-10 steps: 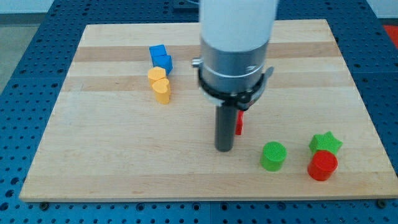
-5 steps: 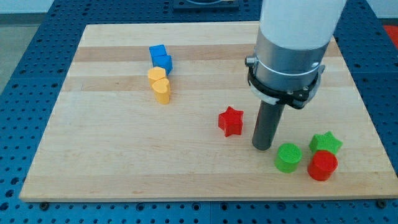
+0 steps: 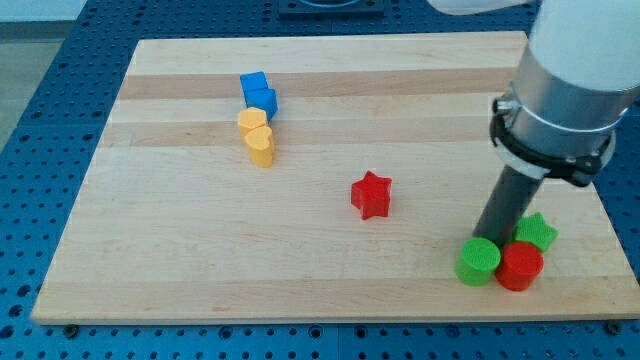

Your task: Move the green circle to the left of the red circle

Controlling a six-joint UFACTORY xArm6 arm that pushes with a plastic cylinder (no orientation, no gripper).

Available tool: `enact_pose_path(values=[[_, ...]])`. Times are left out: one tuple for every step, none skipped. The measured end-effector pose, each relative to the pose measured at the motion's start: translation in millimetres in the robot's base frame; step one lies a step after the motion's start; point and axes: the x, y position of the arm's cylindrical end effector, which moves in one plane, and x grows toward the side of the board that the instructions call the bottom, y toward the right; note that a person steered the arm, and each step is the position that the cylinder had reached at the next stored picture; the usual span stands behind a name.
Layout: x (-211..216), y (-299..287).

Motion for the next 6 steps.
enact_pose_path(values=[[0.0,-18.2],[-0.1,-32.5],[-0.2,-62.1],[-0.2,-96.0],[11.3,-114.8],[35.3,-108.8]])
